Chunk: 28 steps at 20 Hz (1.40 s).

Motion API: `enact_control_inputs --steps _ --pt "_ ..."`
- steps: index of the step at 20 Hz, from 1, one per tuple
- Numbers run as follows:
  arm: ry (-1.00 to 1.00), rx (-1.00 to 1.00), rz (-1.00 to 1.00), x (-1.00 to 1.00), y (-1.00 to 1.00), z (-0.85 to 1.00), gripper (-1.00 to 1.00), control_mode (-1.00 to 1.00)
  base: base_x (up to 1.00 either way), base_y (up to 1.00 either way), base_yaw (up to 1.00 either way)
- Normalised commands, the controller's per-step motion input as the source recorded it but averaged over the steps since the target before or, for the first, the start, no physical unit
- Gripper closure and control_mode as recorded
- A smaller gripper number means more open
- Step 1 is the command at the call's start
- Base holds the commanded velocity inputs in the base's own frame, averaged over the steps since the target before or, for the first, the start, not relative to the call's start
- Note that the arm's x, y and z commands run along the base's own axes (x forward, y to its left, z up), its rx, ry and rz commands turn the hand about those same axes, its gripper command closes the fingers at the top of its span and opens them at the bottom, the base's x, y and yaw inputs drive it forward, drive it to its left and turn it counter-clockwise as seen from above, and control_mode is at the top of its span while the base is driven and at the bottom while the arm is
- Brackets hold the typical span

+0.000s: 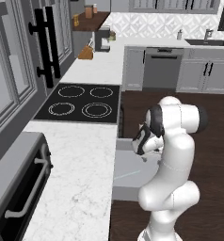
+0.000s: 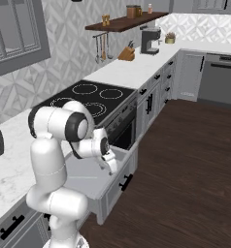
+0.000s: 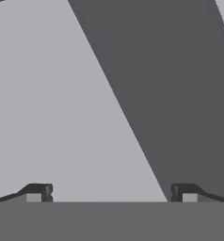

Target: Take a straw from the drawer in front and place it inside the glass cup on the dining counter.

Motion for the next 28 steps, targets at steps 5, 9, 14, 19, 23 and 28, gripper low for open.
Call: enact_control_inputs --steps 5,9,14,19,23,28 --pt "-0.01 0.00 0.00 -0.62 -1.00 0.00 -1.00 -1.00 0.00 0.00 0.00" --pt "-0.03 0.00 0.00 -0.68 -1.00 0.02 -1.00 -1.00 0.00 0.00 0.00" --pt "-0.02 0.05 0.00 -0.29 -0.56 0.30 -1.00 -1.00 0.00 0.00 0.00" --pt "0.00 0.06 -0.05 0.00 0.46 0.40 -1.00 -1.00 0.00 0.00 0.00" --pt "0.00 0.00 -0.10 0.10 0.47 0.10 -1.00 -1.00 0.00 0.00 0.00" --pt "0.00 0.00 -0.13 0.03 0.36 -0.03 -1.00 -1.00 0.00 0.00 0.00"
